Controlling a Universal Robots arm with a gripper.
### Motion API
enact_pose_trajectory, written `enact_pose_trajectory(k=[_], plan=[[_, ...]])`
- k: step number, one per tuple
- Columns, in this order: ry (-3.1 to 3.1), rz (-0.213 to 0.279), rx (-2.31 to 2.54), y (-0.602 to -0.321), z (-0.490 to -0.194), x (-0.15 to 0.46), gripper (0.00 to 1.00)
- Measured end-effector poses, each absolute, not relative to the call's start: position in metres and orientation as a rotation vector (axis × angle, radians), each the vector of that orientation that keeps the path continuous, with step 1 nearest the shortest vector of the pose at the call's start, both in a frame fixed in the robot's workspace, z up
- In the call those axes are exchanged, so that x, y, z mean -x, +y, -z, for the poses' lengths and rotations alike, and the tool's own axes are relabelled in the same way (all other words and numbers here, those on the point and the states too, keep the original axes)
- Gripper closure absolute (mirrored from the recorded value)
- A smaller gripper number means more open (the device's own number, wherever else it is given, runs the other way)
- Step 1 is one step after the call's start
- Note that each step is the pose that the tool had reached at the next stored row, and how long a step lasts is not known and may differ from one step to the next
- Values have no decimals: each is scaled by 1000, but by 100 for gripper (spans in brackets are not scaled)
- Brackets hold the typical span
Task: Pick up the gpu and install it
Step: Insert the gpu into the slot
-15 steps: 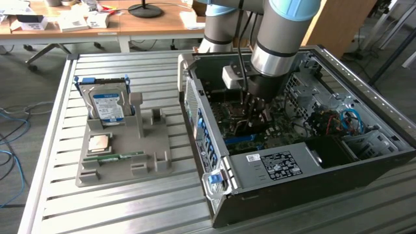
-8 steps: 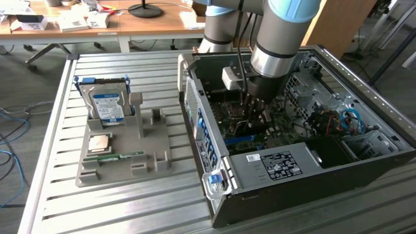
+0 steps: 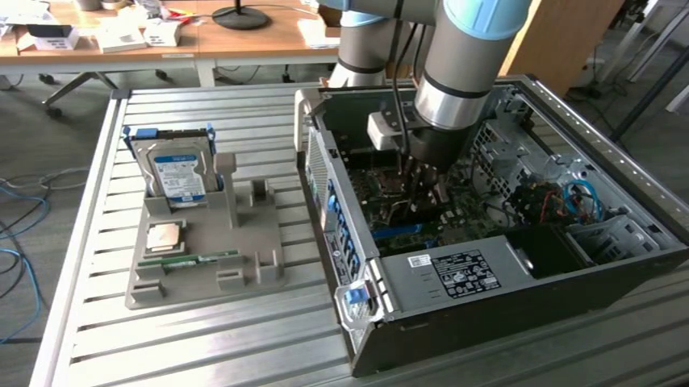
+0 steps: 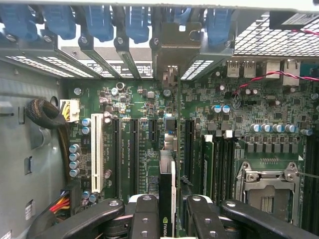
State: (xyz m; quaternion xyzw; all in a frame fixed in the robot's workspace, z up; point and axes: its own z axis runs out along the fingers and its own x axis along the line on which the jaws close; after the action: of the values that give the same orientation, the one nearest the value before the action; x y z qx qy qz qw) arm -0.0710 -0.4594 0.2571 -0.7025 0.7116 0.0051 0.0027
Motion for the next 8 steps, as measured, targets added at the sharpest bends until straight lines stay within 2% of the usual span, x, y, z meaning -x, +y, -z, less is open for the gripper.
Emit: enact_pose_trajectory(k=[8], plan=[[2231, -14, 2202, -459, -254, 71, 74]])
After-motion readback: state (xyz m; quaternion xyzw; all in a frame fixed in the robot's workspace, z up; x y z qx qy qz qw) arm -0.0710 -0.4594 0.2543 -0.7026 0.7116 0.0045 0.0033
